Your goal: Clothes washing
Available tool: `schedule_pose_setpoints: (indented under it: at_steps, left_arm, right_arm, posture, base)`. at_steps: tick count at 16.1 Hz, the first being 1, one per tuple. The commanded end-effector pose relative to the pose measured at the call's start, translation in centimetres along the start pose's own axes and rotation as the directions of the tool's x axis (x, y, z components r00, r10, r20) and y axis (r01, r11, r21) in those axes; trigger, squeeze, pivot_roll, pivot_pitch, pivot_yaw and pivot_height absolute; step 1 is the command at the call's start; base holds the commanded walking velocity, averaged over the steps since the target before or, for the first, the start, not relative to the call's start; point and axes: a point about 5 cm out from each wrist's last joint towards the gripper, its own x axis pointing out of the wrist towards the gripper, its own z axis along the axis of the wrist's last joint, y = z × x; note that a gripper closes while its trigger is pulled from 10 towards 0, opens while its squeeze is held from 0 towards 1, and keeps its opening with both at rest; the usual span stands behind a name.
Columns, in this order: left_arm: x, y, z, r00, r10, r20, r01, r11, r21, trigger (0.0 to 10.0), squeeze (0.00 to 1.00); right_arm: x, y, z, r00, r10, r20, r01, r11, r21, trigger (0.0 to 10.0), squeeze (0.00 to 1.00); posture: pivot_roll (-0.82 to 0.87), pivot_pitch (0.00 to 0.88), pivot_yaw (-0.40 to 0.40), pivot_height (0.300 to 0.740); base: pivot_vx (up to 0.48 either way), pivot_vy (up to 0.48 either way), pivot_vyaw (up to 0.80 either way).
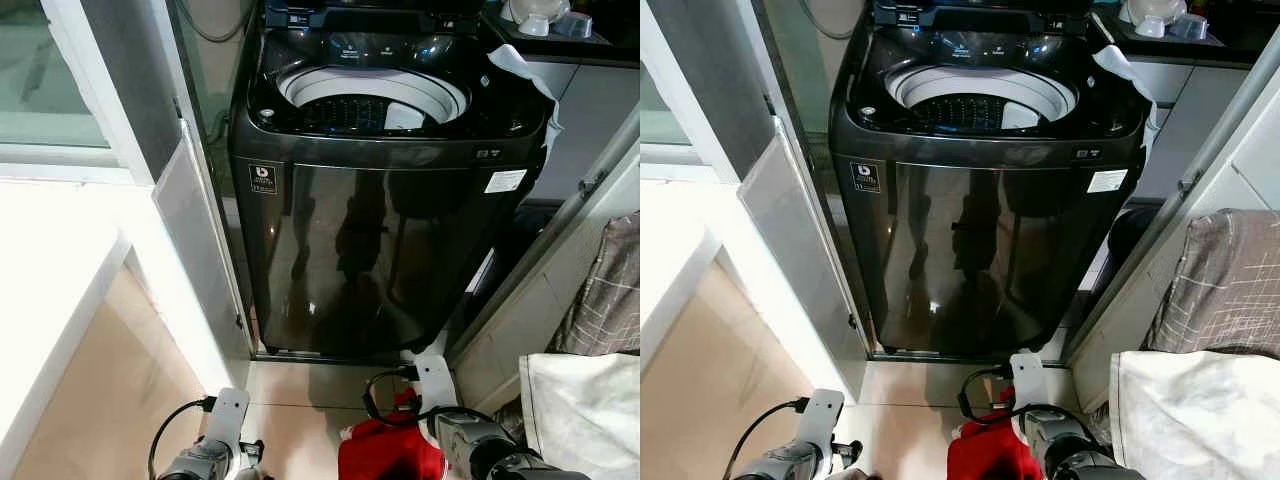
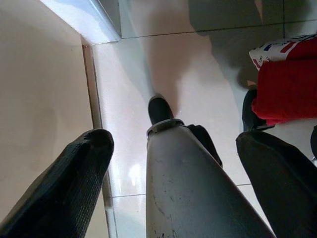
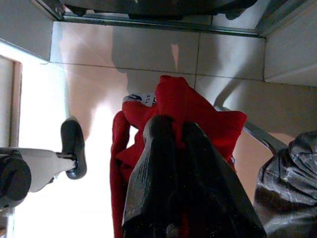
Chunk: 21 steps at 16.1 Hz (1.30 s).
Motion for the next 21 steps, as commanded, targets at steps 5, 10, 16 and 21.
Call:
schedule_pose_setpoints:
  at_steps: [5, 10, 16, 21]
  left_arm:
    - [-0.02, 0.06, -0.44, 1.000, 0.000, -0.007, 0.000, 1.000, 0.020, 10.0, 0.00]
    - [-0.03, 0.14, -0.47, 1.000, 0.000, -0.008, 0.001, 1.000, 0.025, 10.0, 0.00]
    - [0.00, -0.06, -0.39, 1.000, -0.005, -0.007, 0.005, 1.000, 0.027, 10.0, 0.00]
    - [0.02, -0.24, -0.31, 1.000, -0.009, -0.006, 0.009, 1.000, 0.030, 10.0, 0.00]
  right_arm:
    - [-0.03, -0.15, 0.70, 1.000, 0.002, 0.028, -0.001, 1.000, -0.026, 0.0, 0.00]
    - [-0.04, -0.21, 0.64, 1.000, 0.001, 0.027, 0.000, 1.000, -0.027, 0.0, 0.00]
    - [-0.04, -0.19, 0.72, 1.000, 0.000, 0.029, 0.001, 1.000, -0.028, 0.0, 0.00]
    - [-0.04, -0.23, 0.79, 1.000, -0.001, 0.029, 0.002, 1.000, -0.031, 0.0, 0.00]
  posture:
    - [-0.06, 0.000, -0.019, 0.740]
    - [-0.06, 0.000, -0.017, 0.740]
    - [-0.06, 0.004, -0.017, 0.740]
    - [-0.06, 0.012, -0.018, 0.740]
  base:
    - [0.000, 0.000, 0.00]
    - [0.000, 0.000, 0.00]
    - [0.000, 0.000, 0.00]
    - [0.000, 0.000, 0.00]
